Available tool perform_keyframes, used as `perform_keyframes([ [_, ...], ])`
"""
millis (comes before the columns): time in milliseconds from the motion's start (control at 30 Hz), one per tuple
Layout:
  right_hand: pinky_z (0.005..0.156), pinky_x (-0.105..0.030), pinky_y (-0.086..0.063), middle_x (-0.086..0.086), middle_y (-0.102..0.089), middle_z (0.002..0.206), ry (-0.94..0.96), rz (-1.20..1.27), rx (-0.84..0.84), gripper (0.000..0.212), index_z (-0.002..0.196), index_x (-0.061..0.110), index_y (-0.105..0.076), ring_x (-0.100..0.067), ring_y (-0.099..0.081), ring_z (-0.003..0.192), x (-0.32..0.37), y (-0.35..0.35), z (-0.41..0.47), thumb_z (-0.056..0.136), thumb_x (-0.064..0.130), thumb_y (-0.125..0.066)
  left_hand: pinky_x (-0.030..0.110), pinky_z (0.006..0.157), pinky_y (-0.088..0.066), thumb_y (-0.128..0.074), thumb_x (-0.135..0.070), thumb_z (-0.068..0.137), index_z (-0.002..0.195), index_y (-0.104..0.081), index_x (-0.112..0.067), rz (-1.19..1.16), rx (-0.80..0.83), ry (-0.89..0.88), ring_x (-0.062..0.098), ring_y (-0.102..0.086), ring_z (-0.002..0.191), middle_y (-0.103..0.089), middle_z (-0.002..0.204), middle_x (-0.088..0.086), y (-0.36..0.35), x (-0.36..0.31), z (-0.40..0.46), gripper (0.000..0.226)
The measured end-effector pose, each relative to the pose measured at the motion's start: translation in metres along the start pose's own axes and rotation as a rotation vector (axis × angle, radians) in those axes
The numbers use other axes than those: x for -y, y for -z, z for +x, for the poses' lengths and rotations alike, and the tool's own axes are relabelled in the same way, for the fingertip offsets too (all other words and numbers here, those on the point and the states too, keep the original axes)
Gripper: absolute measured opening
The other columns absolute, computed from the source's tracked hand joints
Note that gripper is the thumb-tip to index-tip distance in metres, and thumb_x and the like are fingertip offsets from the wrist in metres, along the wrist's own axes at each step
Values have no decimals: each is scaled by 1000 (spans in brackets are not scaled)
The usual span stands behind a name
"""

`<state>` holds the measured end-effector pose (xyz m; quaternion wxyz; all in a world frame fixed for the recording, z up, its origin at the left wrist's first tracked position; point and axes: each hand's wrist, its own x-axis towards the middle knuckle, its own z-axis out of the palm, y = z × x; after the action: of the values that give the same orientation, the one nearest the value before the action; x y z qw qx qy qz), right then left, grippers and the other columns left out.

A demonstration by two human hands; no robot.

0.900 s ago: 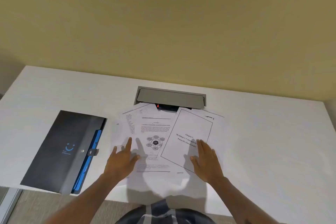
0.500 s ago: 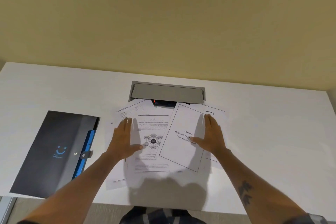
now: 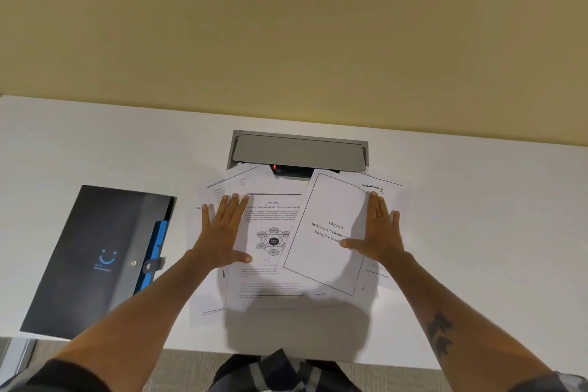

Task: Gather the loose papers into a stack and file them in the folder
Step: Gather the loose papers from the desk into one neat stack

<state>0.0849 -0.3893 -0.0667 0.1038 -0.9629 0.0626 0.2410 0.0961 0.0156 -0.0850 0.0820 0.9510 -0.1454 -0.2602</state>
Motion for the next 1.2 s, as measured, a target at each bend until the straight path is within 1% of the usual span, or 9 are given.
perform_keyframes([
  [200,128,-59,-12,-7,-7,177,53,15,-64,143,166,8,1,-24,-5,164,-1,-10,-1,68,74,-80,73,119,5,-78,-80,58,164,13,-21,11,-29,-35,34,6,160,1,175,8,3,-4,0,151],
  [400,126,-53,-23,-6,-41,164,68,232,-150,129,166,15,-21,-30,-35,148,10,-14,-12,66,46,-95,72,119,5,-85,-70,58,165,7,-22,-20,-43,-33,33,-4,161,-11,175,6,8,-11,0,150],
  [567,116,-46,-41,-8,-62,139,16,337,-173,107,158,29,-40,-28,-49,137,16,-19,-20,68,34,-96,69,121,-12,-89,-59,62,166,-12,-20,-20,-128,-7,34,-41,147,-47,157,8,13,-13,2,135],
  [633,112,-46,-47,-9,-64,133,12,392,-181,99,154,31,-48,-28,-54,132,18,-21,-23,67,29,-97,62,119,-28,-90,-55,64,164,-23,-21,-21,-172,12,33,-51,137,-56,147,6,13,-16,4,125],
  [700,109,-46,-50,-10,-65,129,4,435,-198,94,150,31,-56,-28,-58,126,20,-23,-26,66,22,-98,53,108,-42,-90,-51,66,158,-38,-21,-49,-187,45,32,-57,128,-60,140,4,15,-19,5,110],
  [867,99,-37,-54,-11,-70,123,40,434,-278,73,134,28,-72,-31,-65,116,26,-26,-32,68,10,-96,46,88,-51,-87,-37,76,139,-61,-18,-214,-199,165,32,-58,120,-64,134,4,20,-28,5,71],
  [1000,91,-42,-62,2,-75,132,118,360,-385,56,117,25,-81,-27,-64,112,28,-32,-36,67,3,-94,40,84,-53,-81,-30,84,113,-66,-21,-475,-250,335,26,-67,103,-71,116,-3,21,-38,-1,34],
  [1100,89,-29,-57,3,-66,145,39,387,-401,48,105,31,-86,-26,-60,118,29,-38,-38,67,4,-95,37,80,-51,-83,-29,81,99,-63,-23,-572,-269,416,24,-67,94,-70,106,-6,19,-39,-4,27],
  [1200,89,-9,-44,1,-55,157,-32,580,-410,50,100,35,-86,-23,-57,123,31,-45,-38,64,1,-96,36,83,-55,-89,-12,74,103,-64,-17,-774,-326,409,23,-65,96,-65,107,1,16,-39,-6,39],
])
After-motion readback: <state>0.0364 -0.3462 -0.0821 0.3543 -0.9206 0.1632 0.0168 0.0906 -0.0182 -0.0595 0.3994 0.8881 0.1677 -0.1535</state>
